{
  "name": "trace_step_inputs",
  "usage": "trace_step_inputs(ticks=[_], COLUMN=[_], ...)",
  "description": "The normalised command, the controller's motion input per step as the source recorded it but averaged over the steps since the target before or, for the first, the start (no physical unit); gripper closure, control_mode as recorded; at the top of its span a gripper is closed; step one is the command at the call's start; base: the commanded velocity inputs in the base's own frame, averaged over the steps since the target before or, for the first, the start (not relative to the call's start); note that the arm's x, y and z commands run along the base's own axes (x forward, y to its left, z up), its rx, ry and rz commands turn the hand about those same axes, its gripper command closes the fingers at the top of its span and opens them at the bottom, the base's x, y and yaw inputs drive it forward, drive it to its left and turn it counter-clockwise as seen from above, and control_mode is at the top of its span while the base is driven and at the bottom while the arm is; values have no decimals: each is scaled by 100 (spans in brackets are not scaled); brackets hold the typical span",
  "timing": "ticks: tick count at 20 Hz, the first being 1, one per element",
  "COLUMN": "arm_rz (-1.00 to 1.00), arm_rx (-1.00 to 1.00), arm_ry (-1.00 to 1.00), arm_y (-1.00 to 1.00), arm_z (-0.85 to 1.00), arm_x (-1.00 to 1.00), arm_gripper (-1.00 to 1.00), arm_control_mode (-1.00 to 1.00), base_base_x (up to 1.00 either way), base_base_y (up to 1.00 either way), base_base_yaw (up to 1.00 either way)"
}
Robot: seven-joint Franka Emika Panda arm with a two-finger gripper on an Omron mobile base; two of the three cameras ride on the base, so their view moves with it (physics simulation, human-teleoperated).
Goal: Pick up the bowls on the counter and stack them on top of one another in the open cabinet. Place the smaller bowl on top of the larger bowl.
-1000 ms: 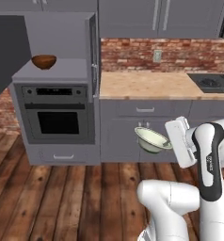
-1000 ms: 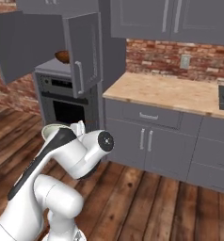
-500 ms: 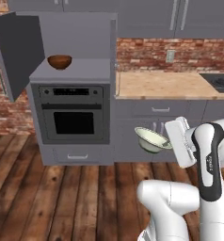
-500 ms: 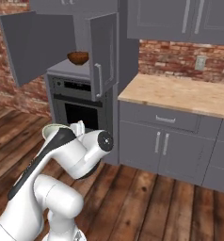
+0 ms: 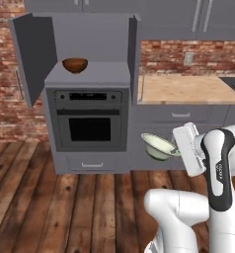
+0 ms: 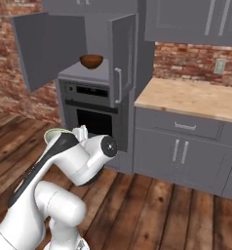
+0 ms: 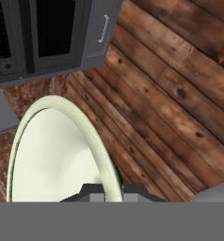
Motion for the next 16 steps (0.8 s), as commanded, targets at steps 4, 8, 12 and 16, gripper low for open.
trace_step_inputs(ticks=[4, 8, 12, 16], arm_rz=[0, 0, 0, 0], arm_rx=[0, 0, 0, 0], arm_ry=[0, 0, 0, 0], arm_y=[0, 0, 0, 0], arm_z=[0, 0, 0, 0], arm_x=[0, 0, 0, 0], arm_gripper=[100, 100, 100, 100], arm_control_mode=[100, 100, 100, 100], base_base_x=[26, 49, 59, 62], base_base_y=[36, 22, 19, 16], base_base_yaw=[-5, -8, -6, -4])
